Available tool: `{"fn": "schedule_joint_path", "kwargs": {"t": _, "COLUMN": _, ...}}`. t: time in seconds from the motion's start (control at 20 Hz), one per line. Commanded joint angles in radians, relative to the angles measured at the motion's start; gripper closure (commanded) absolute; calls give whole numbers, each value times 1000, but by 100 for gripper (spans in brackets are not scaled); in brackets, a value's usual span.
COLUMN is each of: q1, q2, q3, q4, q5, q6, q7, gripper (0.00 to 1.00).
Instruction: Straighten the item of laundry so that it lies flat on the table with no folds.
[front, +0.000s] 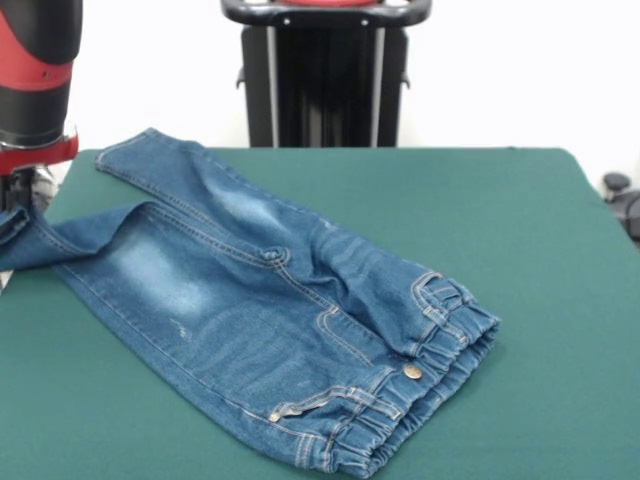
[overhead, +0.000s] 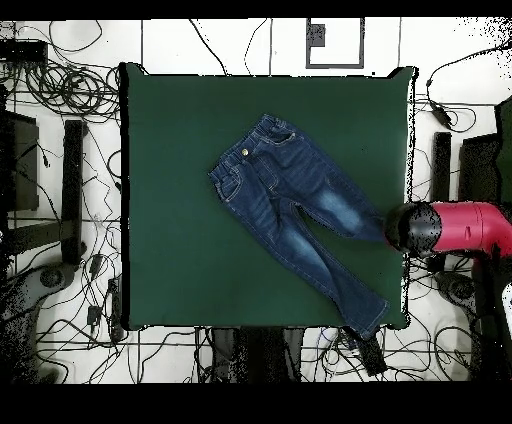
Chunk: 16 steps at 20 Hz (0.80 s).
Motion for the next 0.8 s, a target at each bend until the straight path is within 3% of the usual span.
{"fn": "schedule_joint_path", "kwargs": {"t": 0.05, "q1": 77, "q2": -15, "q3": -44, "q4": 122, "q5": -40, "q6": 57, "q7": -150, "gripper": 100}}
{"fn": "schedule_joint_path", "kwargs": {"t": 0.8, "q1": 107, "q2": -14, "q3": -97, "q4": 160, "q5": -34, "q6": 63, "q7": -182, "gripper": 100}}
